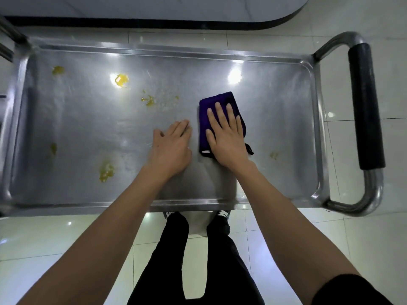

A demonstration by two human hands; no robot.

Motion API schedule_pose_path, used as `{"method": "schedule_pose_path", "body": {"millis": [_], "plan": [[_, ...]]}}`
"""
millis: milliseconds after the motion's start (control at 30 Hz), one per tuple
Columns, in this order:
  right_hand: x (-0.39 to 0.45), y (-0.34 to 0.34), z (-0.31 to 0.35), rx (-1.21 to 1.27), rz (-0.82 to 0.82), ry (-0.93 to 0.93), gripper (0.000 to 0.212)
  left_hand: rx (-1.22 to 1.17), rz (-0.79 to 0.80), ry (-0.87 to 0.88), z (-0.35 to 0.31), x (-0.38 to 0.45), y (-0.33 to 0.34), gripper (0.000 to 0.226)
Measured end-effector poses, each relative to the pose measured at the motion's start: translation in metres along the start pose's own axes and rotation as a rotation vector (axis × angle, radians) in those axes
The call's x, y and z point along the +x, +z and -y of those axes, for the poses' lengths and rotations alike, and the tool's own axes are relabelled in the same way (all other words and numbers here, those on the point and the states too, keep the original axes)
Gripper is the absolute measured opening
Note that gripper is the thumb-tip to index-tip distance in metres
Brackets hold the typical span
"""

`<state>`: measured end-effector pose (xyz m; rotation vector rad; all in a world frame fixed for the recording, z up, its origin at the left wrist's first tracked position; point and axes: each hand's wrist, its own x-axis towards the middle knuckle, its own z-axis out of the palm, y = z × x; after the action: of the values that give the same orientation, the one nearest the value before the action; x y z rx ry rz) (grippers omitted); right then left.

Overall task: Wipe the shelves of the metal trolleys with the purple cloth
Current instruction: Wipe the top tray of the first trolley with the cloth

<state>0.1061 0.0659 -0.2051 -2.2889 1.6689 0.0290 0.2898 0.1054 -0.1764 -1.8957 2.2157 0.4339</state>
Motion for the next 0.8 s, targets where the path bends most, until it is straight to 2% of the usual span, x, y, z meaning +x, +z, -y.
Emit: {"method": "schedule_pose_path", "body": {"millis": [100,200,300,500,600,800], "plan": [[-0.019,-0.004,-0.037,0.019,-0.030,0.055,0.060,0.013,-0.015,-0.043,-0.019,0.003,-0.004,0.057],[-0.040,-0.011,-0.084,0.022,-0.049,0.115,0.059,0.046,-0.064,0.063,-0.061,0.008,-0.008,0.047],[-0.061,-0.021,-0.132,0.035,-0.049,0.173,0.059,0.016,-0.040,0.135,-0.115,0.012,-0.008,0.044],[-0.099,-0.035,-0.213,0.035,-0.093,0.272,0.056,-0.004,-0.038,0.001,-0.160,0.014,-0.002,0.040],[-0.106,-0.036,-0.229,0.021,-0.095,0.276,0.055,-0.004,-0.034,-0.009,-0.168,0.015,-0.002,0.040],[-0.114,-0.028,-0.216,-0.033,-0.112,0.300,0.057,-0.004,-0.055,0.001,-0.167,0.006,0.005,0.043]]}}
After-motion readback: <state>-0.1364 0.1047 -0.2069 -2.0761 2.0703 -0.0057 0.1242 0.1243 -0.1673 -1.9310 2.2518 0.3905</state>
